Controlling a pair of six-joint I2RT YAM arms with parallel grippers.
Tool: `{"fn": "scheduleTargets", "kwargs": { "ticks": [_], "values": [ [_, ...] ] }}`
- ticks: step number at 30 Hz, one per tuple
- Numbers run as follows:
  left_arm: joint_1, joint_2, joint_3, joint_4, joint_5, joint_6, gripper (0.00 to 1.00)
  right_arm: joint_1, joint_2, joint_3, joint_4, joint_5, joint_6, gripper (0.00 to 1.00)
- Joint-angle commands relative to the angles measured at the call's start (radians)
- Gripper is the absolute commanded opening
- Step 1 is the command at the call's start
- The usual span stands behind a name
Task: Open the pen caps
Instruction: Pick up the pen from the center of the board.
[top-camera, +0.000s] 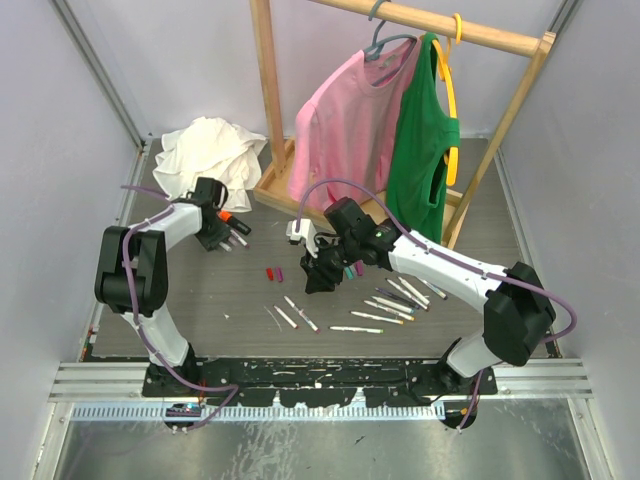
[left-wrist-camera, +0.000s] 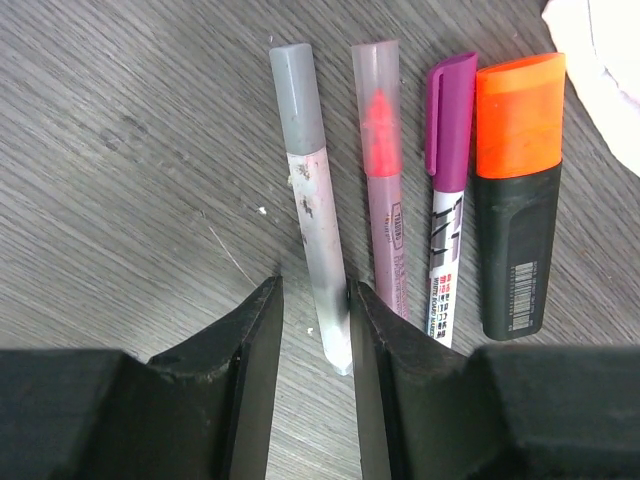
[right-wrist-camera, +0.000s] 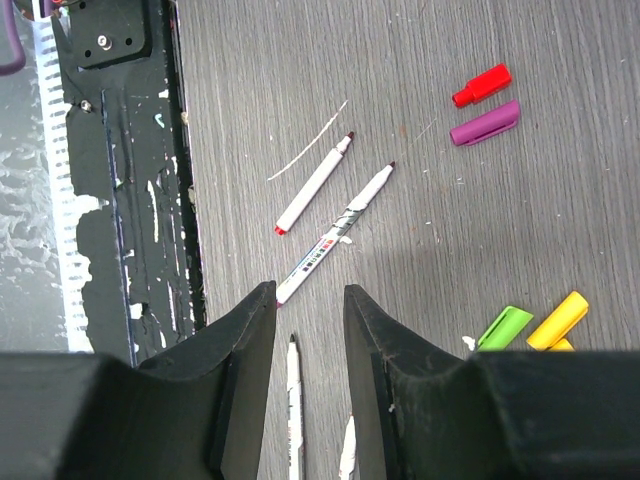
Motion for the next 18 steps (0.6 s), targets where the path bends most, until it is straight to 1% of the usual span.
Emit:
{"fn": "scheduleTargets", "kwargs": {
  "ticks": [1,2,4,7,16,18],
  "values": [
    [0.006,-0.012,-0.008,-0.01,-0.027,0.021,0.34,-0.004,-0.01,0.031,0.008,-0.028,-0.014,0.39],
    [0.008,-0.007,-0.007,-0.013,-0.024,0.023,0.35,-0.005,-0.01,0.032,0.009,-0.029,-0.014,0.39],
    [0.01,0.002,-0.009,-0.018,-0.025,0.02,0.41,-0.004,-0.013,0.032,0.007,-0.03,-0.014,0.39],
    [0.016,0.004,-0.025,-0.01,-0.023,0.014,0.42,-0.005,-0.012,0.032,0.008,-0.031,-0.014,0.39],
    [0.03,-0.015,-0.07,0.011,-0.01,0.014,0.19,-0.004,-0.013,0.033,0.008,-0.034,-0.014,0.39],
    [0.032,-0.027,-0.082,0.014,-0.012,0.014,0.15,-0.005,-0.012,0.033,0.007,-0.036,-0.013,0.39]
  ]
}}
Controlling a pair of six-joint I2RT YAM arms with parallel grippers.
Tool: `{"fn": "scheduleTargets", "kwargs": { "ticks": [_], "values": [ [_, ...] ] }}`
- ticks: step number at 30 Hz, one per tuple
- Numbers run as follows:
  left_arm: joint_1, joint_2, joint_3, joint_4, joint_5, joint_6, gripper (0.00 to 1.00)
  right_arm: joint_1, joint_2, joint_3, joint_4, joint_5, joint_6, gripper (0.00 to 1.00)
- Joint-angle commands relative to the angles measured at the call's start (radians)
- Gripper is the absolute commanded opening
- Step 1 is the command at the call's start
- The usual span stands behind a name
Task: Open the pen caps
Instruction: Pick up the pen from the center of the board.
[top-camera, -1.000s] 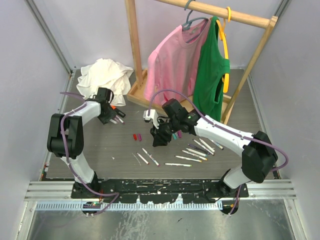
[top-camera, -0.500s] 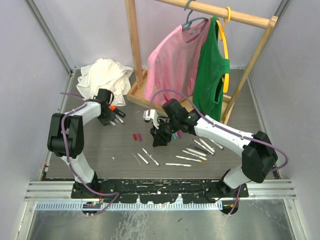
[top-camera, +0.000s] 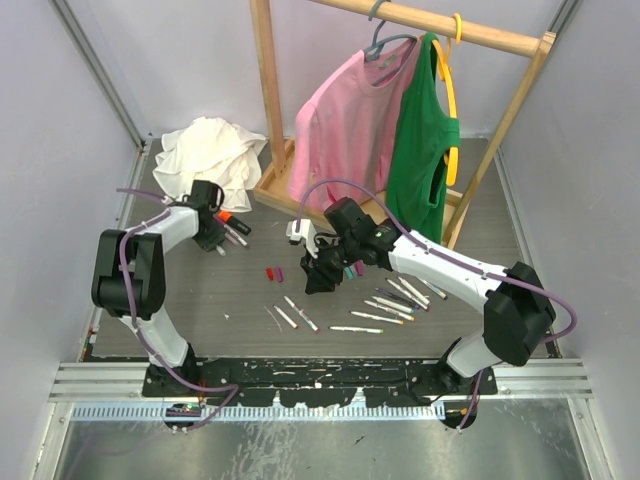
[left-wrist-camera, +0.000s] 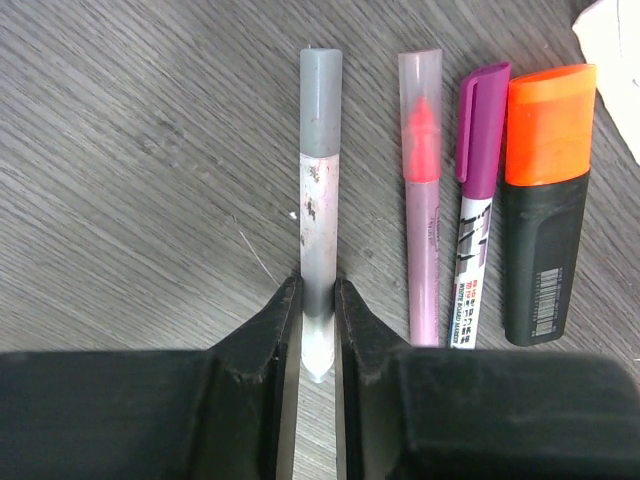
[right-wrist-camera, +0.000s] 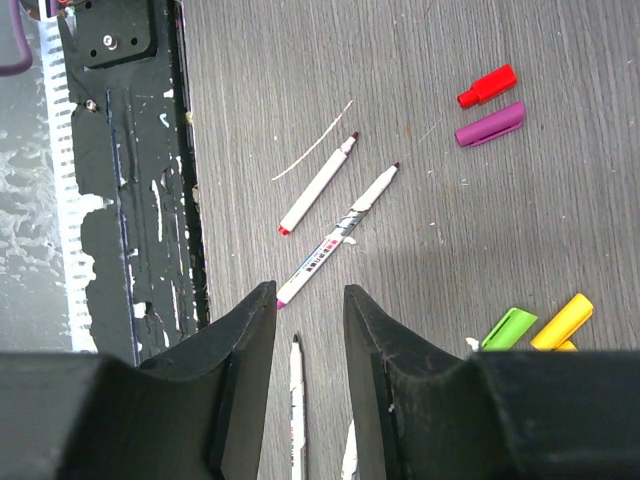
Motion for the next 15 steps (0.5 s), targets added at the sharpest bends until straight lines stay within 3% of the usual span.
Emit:
{"fn": "scheduleTargets", "kwargs": {
  "ticks": [1,9,15],
  "values": [
    [0.015,-0.016,-0.054,-0.005,-0.007,-0.002,0.14,-0.005,-0.012,0.034,0.009,-0.027,-0.013,0.39],
    [0.015,-0.209,-0.18,0.054,-0.027,0.004,0.03,-0.005,-0.021,0.032,0.01,-0.069,-0.006,0.39],
    [0.006,-0.389,-0.292,0.101,0.056,-0.01,0.0,-0.016,-0.037,0.03,0.013,-0.133,0.004,0.39]
  ]
}}
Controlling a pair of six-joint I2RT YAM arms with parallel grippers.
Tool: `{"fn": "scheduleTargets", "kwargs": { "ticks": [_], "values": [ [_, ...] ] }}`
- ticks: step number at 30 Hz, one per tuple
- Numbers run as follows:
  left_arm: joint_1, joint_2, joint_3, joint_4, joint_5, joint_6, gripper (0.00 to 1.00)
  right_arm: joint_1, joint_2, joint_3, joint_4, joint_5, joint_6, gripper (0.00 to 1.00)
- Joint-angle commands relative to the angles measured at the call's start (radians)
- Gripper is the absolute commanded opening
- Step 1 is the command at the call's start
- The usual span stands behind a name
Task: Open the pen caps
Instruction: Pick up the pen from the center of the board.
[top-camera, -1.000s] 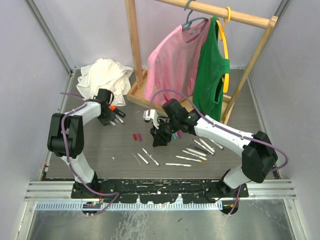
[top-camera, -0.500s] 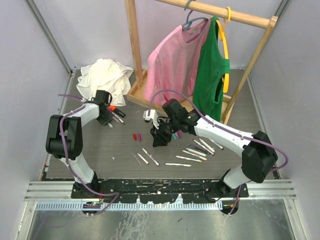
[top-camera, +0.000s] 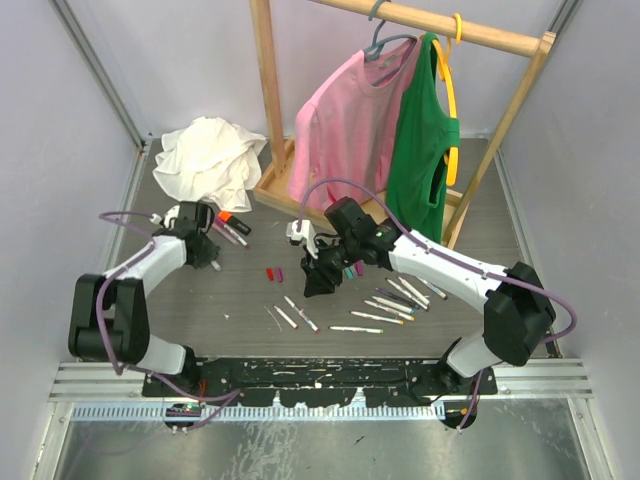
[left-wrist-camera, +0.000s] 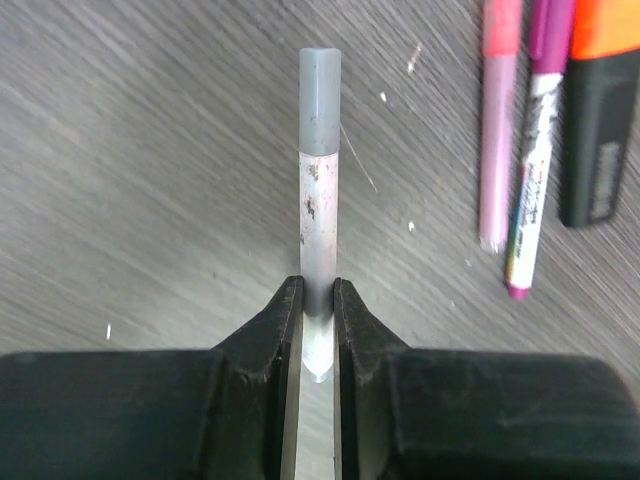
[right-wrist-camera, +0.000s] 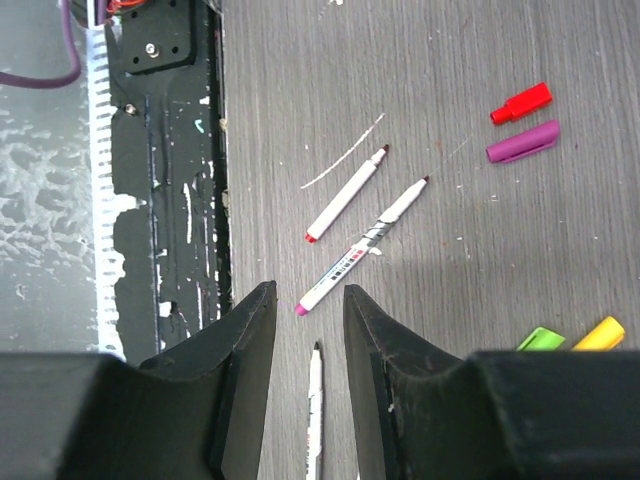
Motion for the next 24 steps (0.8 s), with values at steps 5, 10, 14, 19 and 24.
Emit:
{"fn": "scheduleTargets", "kwargs": {
  "ticks": [5,10,14,19,24],
  "values": [
    [-0.032,-0.353,-0.211,0.184,0.167,-0.025,0.0,-0.038,-0.068,0.015,0.034,-0.139,0.017,0.39],
    [-0.125,-0.609,-0.383,0.386,0.267,-0.054,0.0,-0.073,-0.107,-0.006,0.07,-0.193,0.048,0.39],
    [-0.231,-0.76,-0.485,0.566,0.306,-0.067,0.0,-0.107,-0.138,-0.033,0.125,-0.234,0.098,0.39],
    [-0.375,-0.889,-0.607,0.86,0.284,-0.057,0.0,-0.166,-0.166,-0.054,0.183,-0.292,0.174,0.4],
    [-0.5,-0.884,-0.633,1.034,0.264,0.004,0.0,-0.235,-0.188,-0.102,0.302,-0.344,0.31,0.45]
  ]
}}
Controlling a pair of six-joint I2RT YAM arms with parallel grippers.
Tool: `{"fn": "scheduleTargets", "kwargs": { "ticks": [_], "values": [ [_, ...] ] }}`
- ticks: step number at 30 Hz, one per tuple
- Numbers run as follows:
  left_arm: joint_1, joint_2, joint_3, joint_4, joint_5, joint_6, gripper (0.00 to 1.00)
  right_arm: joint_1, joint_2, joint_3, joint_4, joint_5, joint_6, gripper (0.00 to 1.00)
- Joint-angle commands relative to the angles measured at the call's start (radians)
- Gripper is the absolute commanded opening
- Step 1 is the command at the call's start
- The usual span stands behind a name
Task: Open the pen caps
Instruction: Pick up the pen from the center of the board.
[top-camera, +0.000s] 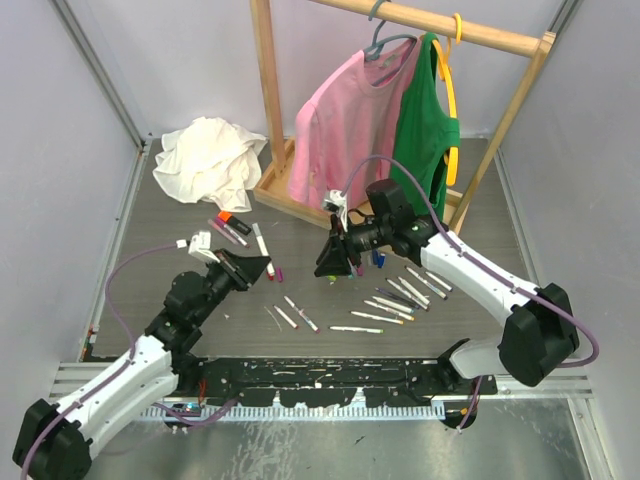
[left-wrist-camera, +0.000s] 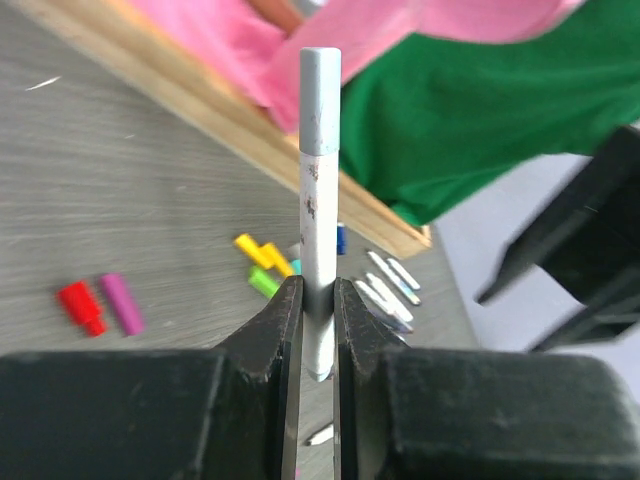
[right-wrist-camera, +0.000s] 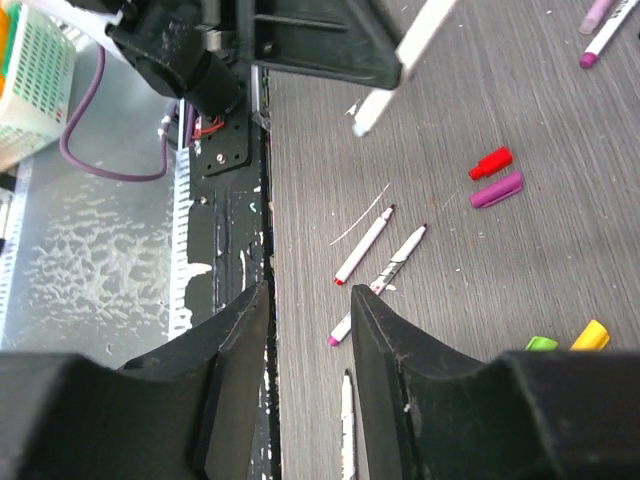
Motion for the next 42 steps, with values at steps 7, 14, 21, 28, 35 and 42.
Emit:
{"fn": "scheduleTargets", "kwargs": {
  "ticks": [7,14,21,28,35,42],
  "values": [
    [-0.321,0.171,0.026,0.502,-0.077,0.213,0.0,-0.116,-0.057,-0.088,0.31,-0.161,0.27,0.52],
    [-0.521,0.327,0.065,0.666,-0.226,0.376,0.0,-0.158,-0.098,-0.245,0.715,-0.206,0.563,0.55],
    [-0.588,0.428,0.078,0.792,-0.285,0.411,0.0,-0.157,-0.108,-0.373,1.088,-0.204,0.752,0.6],
    [-0.613,0.45,0.097,0.824,-0.316,0.425,0.0,-0.143,-0.109,-0.467,1.33,-0.168,0.867,0.61],
    [-0.629,0.455,0.107,0.824,-0.324,0.426,0.0,-0.114,-0.094,-0.472,1.331,-0.141,0.872,0.6],
    [-0.636,0.469,0.117,0.824,-0.32,0.423,0.0,-0.108,-0.085,-0.482,1.365,-0.119,0.909,0.5]
  ]
}}
